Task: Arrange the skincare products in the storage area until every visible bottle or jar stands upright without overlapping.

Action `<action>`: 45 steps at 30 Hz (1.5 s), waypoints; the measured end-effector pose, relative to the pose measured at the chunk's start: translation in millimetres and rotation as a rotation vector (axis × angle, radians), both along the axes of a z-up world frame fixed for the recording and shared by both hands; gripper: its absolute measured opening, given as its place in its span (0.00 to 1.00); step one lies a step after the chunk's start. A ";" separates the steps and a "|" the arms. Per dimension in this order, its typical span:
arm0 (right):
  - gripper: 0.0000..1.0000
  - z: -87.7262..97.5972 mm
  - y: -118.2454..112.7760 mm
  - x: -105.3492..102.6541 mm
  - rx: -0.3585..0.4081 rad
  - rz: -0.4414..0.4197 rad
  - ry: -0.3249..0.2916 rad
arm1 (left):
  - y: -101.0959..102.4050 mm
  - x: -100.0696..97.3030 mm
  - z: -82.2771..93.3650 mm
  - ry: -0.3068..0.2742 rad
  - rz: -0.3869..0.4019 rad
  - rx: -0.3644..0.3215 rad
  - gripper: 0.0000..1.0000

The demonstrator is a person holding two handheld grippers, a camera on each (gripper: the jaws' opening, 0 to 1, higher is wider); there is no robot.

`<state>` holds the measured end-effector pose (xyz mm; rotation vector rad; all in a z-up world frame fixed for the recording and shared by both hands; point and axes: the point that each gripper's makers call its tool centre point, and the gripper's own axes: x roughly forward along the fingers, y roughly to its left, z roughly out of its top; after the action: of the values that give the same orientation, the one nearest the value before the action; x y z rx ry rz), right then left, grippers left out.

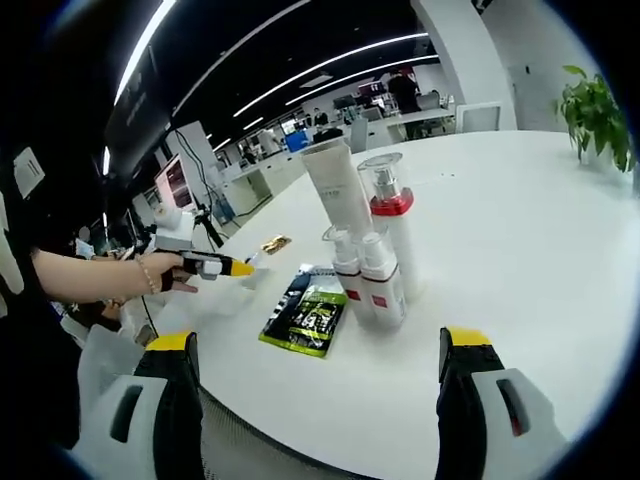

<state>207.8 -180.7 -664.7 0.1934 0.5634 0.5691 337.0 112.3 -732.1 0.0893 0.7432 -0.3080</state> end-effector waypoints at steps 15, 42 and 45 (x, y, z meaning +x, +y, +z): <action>0.89 7.9 6.9 -1.9 -0.005 0.034 -0.037 | -23.1 -41.0 32.5 -0.068 -0.072 -0.028 0.35; 0.29 70.8 135.6 30.9 0.201 0.230 -0.135 | -90.1 -104.1 93.9 -0.172 -0.282 -0.073 0.35; 0.28 60.6 143.4 34.9 0.206 0.222 -0.088 | -90.4 -106.6 99.3 -0.194 -0.291 -0.061 0.35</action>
<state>242.6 -37.2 -604.1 0.3017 0.4431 0.8485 230.4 21.9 -632.8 0.1680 0.5271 -0.5900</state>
